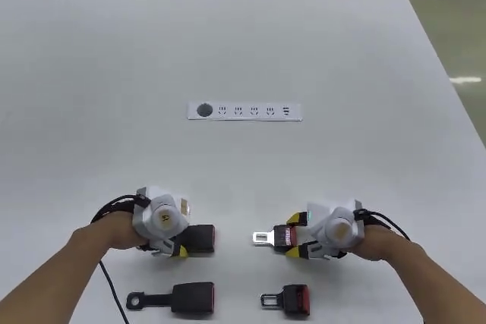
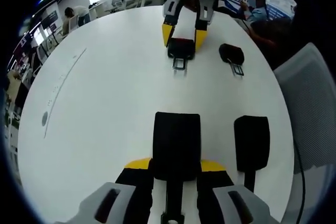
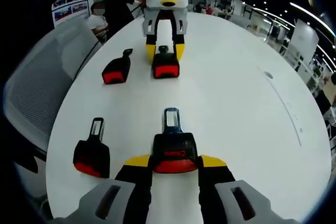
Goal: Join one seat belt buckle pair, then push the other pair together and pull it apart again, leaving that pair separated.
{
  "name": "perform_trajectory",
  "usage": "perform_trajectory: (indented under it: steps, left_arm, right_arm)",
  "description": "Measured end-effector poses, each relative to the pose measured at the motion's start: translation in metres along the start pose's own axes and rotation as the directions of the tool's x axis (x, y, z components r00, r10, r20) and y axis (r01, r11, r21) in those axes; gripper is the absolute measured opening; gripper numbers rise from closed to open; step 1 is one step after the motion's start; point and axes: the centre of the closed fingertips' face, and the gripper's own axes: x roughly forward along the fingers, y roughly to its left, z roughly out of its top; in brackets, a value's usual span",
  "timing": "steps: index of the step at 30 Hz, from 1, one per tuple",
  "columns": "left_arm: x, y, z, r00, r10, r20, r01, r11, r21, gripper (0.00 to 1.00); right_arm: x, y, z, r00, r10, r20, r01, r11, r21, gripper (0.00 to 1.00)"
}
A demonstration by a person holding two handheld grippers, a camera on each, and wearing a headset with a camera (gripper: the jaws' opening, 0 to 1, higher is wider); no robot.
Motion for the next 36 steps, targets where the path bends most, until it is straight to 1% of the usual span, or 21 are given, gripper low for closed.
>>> perform_trajectory:
  steps: [3, 7, 14, 22, 27, 33, 36]
  left_arm:
    - [0.000, 0.001, 0.000, 1.0000, 0.005, -0.006, -0.005, 1.000, 0.006, 0.32]
    - [-0.003, -0.002, 0.004, 1.0000, 0.004, -0.006, -0.004, 1.000, 0.002, 0.32]
    - [-0.002, -0.002, 0.002, 0.9999, 0.006, -0.008, -0.006, 1.000, 0.000, 0.32]
    - [-0.002, -0.001, 0.001, 0.9999, 0.007, -0.010, -0.007, 1.000, -0.008, 0.32]
    - [0.000, 0.000, 0.000, 0.9999, 0.007, -0.011, -0.007, 1.000, -0.011, 0.32]
    - [-0.001, -0.001, 0.001, 0.9998, 0.010, -0.019, -0.010, 1.000, -0.010, 0.32]
    - [-0.001, -0.001, 0.001, 0.9997, 0.009, -0.022, -0.010, 1.000, -0.009, 0.32]
  right_arm:
    - [0.000, 0.000, 0.000, 1.0000, 0.002, -0.004, -0.002, 1.000, -0.002, 0.30]
    - [-0.001, 0.001, 0.001, 1.0000, 0.004, -0.008, -0.004, 1.000, -0.003, 0.30]
    - [0.000, 0.001, 0.001, 0.9998, 0.011, -0.016, -0.011, 1.000, -0.011, 0.30]
    - [0.005, 0.000, 0.003, 0.9996, 0.019, -0.018, -0.020, 1.000, -0.019, 0.30]
    - [0.008, 0.002, 0.007, 0.9995, 0.025, -0.018, -0.025, 0.999, -0.028, 0.30]
    - [0.011, 0.004, 0.014, 0.9995, 0.029, -0.014, -0.030, 0.999, -0.037, 0.30]
    - [0.014, 0.001, 0.015, 0.9994, 0.032, -0.012, -0.032, 0.999, -0.042, 0.30]
